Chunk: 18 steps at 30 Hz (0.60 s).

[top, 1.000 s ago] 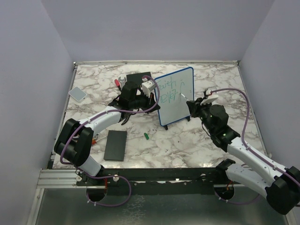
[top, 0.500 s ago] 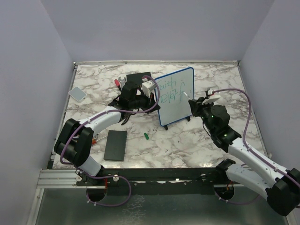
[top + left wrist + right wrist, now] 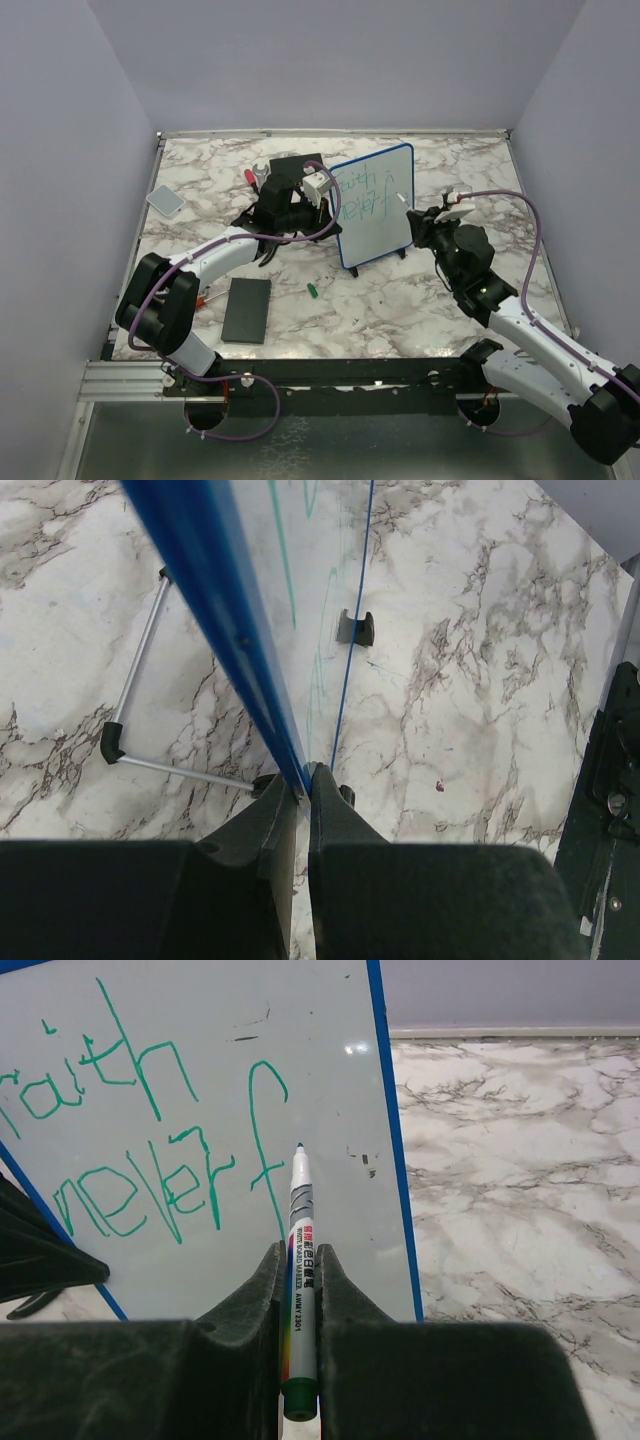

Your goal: Write a sentence on the whiteboard

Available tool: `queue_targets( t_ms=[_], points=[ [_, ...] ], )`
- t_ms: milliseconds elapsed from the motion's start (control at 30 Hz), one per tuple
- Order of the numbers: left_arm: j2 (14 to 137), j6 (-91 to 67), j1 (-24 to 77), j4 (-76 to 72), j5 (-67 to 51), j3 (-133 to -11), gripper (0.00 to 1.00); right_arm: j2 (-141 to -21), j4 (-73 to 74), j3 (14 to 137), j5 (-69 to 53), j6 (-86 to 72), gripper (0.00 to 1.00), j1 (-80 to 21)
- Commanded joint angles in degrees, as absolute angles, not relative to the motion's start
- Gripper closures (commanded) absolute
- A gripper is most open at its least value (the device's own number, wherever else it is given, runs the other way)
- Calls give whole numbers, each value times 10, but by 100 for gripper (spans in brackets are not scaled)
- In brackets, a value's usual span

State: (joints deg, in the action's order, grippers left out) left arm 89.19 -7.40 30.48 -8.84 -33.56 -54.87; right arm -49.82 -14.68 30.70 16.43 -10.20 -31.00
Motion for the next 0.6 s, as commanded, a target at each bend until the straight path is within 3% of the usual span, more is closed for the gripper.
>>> queue_targets(
  t_ms=[0, 567],
  points=[
    [897, -55, 308, -41, -313, -547, 100, -493, -147, 304, 187, -85, 99, -303],
    [895, -54, 308, -40, -311, -547, 100, -447, -157, 262, 47, -121, 100, -215]
  ],
)
